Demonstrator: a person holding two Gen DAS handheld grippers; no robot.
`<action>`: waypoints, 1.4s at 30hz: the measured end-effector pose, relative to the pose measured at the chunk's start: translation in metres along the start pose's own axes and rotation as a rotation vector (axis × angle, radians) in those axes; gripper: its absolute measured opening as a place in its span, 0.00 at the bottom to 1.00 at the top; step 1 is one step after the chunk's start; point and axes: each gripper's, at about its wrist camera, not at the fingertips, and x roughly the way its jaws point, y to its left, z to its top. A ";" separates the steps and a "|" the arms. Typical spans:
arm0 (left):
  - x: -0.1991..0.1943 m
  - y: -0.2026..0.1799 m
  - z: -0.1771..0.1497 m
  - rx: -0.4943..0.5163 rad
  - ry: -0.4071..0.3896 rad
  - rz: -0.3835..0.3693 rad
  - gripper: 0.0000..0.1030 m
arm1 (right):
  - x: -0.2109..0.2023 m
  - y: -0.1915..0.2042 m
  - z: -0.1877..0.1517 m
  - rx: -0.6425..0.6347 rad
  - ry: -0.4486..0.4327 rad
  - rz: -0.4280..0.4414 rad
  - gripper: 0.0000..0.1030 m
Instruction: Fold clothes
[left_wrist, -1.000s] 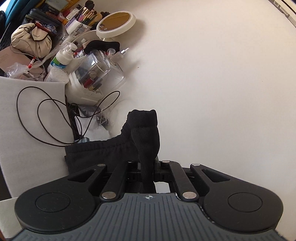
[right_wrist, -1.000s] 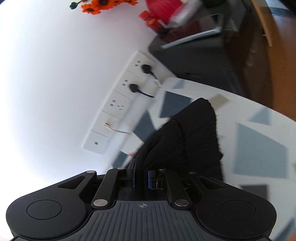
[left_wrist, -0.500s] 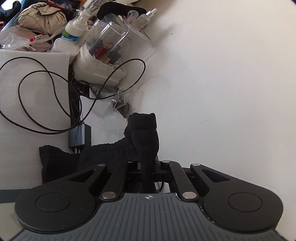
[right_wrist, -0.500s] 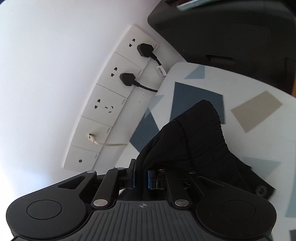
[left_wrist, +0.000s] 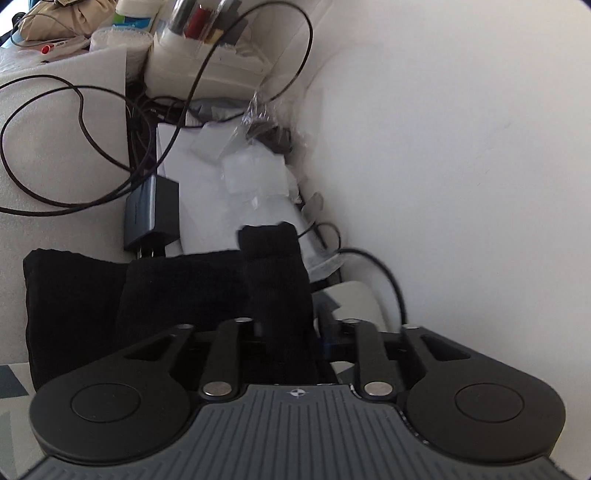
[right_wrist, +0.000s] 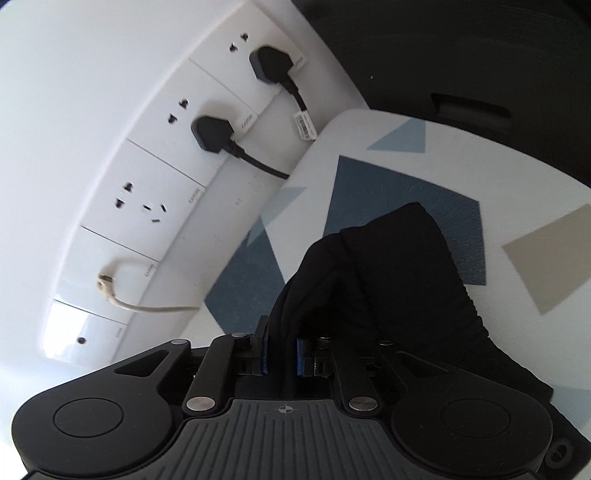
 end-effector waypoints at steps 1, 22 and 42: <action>0.005 0.000 0.000 0.011 0.036 0.025 0.86 | 0.001 0.001 0.001 0.006 0.004 0.013 0.30; -0.087 0.095 -0.014 0.254 0.263 -0.129 0.86 | -0.131 0.016 -0.062 -0.166 0.019 0.061 0.77; -0.087 0.098 -0.108 0.414 0.273 -0.118 0.82 | -0.097 0.041 -0.262 -0.367 0.315 0.062 0.74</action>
